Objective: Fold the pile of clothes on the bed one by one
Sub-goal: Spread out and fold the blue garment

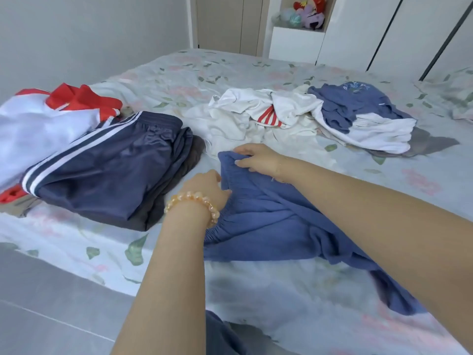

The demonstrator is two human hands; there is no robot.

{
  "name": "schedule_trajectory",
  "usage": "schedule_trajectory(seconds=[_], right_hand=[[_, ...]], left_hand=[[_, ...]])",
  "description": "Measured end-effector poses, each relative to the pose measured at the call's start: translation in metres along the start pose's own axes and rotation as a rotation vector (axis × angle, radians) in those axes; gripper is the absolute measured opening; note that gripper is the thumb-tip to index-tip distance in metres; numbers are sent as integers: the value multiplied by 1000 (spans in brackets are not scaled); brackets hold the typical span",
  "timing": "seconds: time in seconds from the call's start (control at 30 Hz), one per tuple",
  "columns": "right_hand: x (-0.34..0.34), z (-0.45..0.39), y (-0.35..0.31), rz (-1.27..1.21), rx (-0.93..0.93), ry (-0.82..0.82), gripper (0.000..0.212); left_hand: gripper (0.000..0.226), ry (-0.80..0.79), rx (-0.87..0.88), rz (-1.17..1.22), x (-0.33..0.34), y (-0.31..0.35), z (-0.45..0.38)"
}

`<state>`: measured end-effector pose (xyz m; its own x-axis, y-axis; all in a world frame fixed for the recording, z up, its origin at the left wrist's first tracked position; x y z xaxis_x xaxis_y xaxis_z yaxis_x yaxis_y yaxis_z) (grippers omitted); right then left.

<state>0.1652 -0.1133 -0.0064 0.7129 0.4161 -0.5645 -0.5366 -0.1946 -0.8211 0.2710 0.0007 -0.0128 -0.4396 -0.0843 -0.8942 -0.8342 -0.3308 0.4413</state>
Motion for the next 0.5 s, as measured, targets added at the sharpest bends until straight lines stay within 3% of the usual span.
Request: schedule_trajectory(seconds=[0.1, 0.27, 0.37, 0.5], right_hand=[[-46, 38, 0, 90, -70, 66, 40], [-124, 134, 42, 322, -27, 14, 23], [-167, 188, 73, 495, -18, 8, 20], [-205, 253, 119, 531, 110, -69, 43]], left_hand=[[44, 39, 144, 51, 8, 27, 1], [37, 8, 429, 269, 24, 112, 31], [38, -130, 582, 296, 45, 162, 54], [57, -407, 616, 186, 87, 196, 75]])
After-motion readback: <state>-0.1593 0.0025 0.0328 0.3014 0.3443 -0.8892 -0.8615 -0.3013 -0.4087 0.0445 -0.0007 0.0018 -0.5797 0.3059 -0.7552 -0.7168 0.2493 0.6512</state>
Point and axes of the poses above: each hand's wrist, its own z-axis away from the middle knuckle, its own x-axis out of the palm, y = z × x, the point moved 9 cm from there along -z, towards the middle knuckle, and after that the axes turned 6 degrees about y, right-handed, at the moved point
